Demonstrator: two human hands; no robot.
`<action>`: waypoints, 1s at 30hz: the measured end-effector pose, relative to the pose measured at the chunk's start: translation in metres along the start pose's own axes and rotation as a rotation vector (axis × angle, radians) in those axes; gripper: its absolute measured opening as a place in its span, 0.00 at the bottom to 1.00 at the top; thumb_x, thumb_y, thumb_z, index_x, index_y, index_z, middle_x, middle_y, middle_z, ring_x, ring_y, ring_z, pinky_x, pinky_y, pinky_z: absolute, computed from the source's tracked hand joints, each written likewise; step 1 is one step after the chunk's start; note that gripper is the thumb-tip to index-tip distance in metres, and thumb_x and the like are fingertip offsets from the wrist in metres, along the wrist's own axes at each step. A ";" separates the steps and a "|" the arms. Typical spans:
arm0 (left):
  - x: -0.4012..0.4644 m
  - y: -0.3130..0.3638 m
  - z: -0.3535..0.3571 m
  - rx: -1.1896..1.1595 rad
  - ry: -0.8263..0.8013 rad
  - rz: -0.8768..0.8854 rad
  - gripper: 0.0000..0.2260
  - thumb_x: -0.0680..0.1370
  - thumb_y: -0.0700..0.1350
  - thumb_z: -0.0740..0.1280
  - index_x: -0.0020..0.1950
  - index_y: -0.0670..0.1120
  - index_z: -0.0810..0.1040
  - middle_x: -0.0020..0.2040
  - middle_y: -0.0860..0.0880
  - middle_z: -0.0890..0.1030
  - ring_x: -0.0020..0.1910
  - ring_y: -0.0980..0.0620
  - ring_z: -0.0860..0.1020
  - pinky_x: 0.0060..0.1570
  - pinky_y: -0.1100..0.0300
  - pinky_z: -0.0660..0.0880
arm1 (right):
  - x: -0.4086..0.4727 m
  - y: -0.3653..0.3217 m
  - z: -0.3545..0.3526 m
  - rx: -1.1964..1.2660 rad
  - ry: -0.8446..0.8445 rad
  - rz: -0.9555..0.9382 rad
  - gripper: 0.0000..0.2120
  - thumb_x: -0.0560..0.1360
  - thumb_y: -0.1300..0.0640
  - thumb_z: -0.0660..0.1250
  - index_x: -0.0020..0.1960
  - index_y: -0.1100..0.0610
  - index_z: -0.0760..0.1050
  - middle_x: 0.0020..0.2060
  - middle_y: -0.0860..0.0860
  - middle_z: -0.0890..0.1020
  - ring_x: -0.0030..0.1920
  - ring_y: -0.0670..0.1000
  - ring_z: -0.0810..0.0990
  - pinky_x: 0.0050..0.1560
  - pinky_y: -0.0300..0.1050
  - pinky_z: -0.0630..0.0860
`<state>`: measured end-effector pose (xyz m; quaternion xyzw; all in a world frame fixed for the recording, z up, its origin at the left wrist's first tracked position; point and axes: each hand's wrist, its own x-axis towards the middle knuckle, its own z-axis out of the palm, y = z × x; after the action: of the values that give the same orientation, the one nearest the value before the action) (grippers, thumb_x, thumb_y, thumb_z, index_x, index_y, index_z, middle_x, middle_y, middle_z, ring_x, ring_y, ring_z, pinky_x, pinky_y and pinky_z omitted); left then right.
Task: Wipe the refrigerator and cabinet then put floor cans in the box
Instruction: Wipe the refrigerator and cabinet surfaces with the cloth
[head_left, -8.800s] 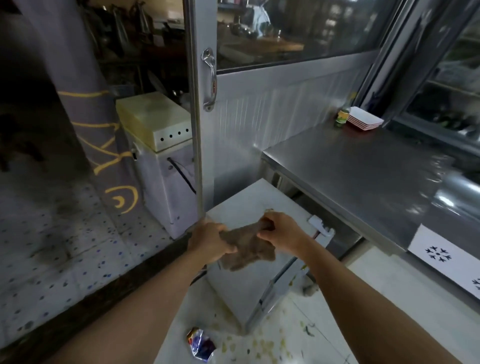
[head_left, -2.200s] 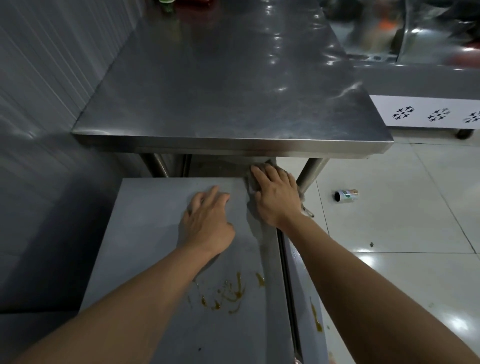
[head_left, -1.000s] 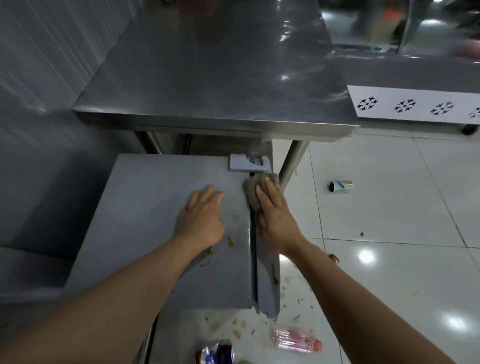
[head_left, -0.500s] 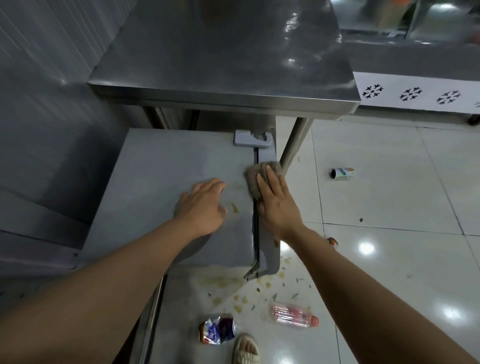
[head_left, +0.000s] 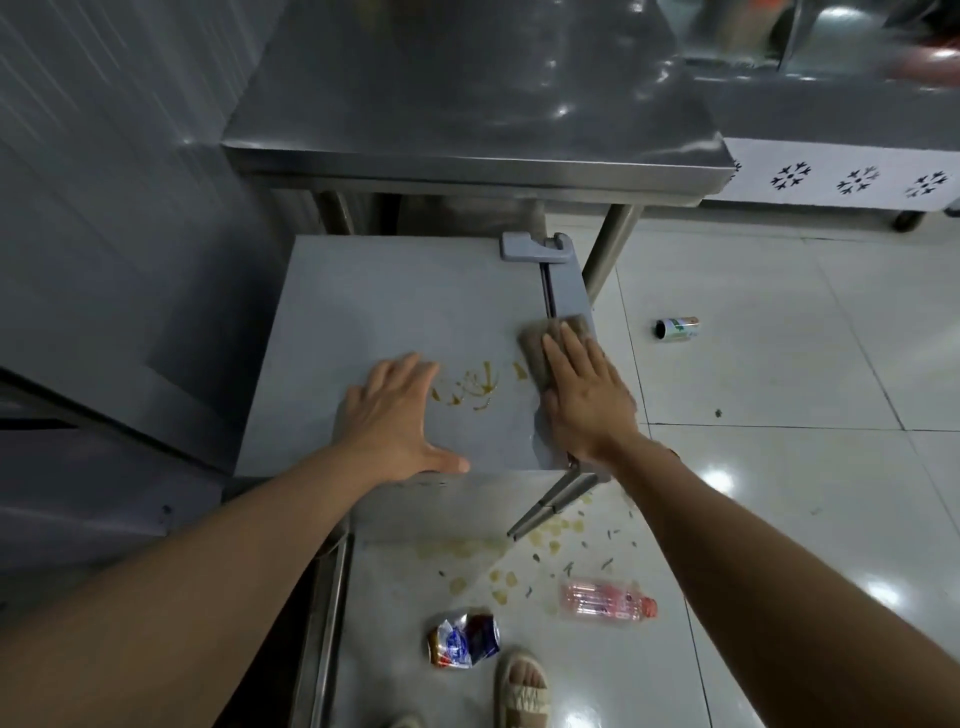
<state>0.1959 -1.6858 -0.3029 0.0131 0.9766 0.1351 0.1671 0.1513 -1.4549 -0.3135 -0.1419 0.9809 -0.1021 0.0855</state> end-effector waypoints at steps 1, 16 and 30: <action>-0.001 -0.001 0.001 0.006 -0.006 0.010 0.56 0.53 0.72 0.68 0.75 0.54 0.49 0.77 0.53 0.49 0.75 0.48 0.48 0.70 0.44 0.55 | 0.008 -0.003 -0.002 0.019 -0.003 0.016 0.29 0.80 0.50 0.50 0.78 0.51 0.44 0.78 0.51 0.43 0.77 0.53 0.39 0.75 0.49 0.39; -0.002 -0.024 -0.003 0.008 0.107 -0.087 0.57 0.55 0.67 0.74 0.75 0.51 0.49 0.77 0.52 0.52 0.74 0.47 0.52 0.69 0.47 0.58 | 0.034 -0.023 -0.001 0.008 -0.057 -0.208 0.28 0.80 0.50 0.52 0.78 0.48 0.45 0.77 0.49 0.43 0.77 0.53 0.39 0.76 0.50 0.39; -0.025 -0.033 -0.001 -0.089 0.116 -0.198 0.55 0.57 0.65 0.75 0.76 0.49 0.50 0.77 0.51 0.52 0.74 0.49 0.53 0.69 0.49 0.58 | 0.039 -0.053 0.002 0.031 -0.110 -0.459 0.28 0.80 0.52 0.54 0.77 0.45 0.49 0.77 0.45 0.46 0.77 0.52 0.44 0.75 0.50 0.45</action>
<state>0.2193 -1.7193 -0.3027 -0.0989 0.9741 0.1617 0.1231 0.1285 -1.5164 -0.3093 -0.3653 0.9151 -0.1263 0.1154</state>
